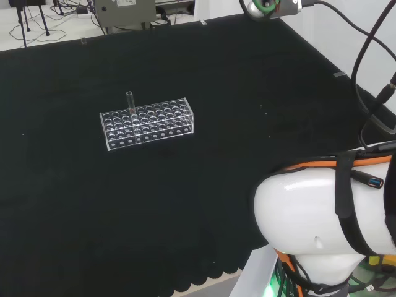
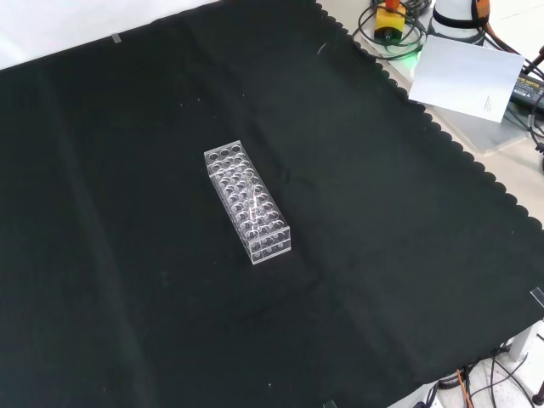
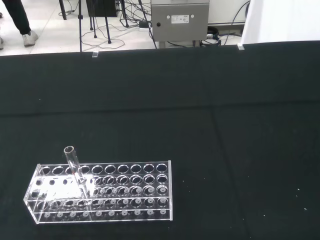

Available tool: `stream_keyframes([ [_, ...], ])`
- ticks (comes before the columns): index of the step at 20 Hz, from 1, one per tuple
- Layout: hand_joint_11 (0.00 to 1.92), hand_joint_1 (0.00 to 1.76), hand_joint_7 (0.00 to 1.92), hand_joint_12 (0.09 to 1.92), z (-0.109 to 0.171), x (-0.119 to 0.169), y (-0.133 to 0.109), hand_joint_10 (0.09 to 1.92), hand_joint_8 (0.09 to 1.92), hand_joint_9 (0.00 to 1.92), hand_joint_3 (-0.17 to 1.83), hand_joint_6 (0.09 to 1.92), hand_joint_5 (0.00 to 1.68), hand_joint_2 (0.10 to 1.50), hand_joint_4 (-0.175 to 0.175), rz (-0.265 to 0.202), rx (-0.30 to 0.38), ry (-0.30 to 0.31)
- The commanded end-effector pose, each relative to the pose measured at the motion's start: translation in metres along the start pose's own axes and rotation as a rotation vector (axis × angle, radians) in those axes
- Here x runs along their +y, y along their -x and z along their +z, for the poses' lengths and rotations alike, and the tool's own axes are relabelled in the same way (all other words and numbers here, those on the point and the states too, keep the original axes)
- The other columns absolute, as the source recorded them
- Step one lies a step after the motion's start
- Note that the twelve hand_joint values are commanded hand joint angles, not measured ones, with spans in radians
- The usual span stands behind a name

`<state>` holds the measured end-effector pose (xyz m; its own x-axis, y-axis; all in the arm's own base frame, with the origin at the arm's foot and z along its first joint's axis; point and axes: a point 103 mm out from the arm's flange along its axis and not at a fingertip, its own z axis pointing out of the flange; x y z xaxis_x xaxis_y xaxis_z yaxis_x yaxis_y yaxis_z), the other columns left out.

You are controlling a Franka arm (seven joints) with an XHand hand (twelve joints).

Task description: Pick up the test tube.

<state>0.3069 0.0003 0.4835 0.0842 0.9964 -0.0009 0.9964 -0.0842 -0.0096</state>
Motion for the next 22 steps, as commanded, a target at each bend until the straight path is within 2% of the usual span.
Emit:
stream_keyframes([
  [1, 0.1, 0.85, 0.17, 1.53, 0.0, 0.002, -0.001, 0.95, 0.9, 0.29, 0.66, 0.09, 0.4, 0.61, -0.049, -0.007, -0.009, 0.008],
  [3, 0.05, 0.81, 0.1, 1.55, -0.001, 0.005, -0.003, 0.99, 0.9, 0.19, 0.66, 0.09, 0.3, 0.64, -0.05, -0.018, -0.009, 0.008],
  [7, 0.04, 0.8, 0.09, 1.56, 0.001, 0.017, -0.009, 1.0, 0.9, 0.16, 0.66, 0.09, 0.28, 0.65, -0.051, -0.05, -0.002, -0.006],
  [16, 0.08, 0.82, 0.16, 1.55, 0.011, 0.061, -0.034, 1.01, 0.92, 0.21, 0.66, 0.09, 0.31, 0.65, -0.059, -0.16, -0.006, -0.051],
  [22, 0.15, 0.85, 0.28, 1.52, 0.025, 0.09, -0.047, 0.99, 0.91, 0.31, 0.66, 0.09, 0.39, 0.64, -0.076, -0.204, -0.016, -0.083],
])
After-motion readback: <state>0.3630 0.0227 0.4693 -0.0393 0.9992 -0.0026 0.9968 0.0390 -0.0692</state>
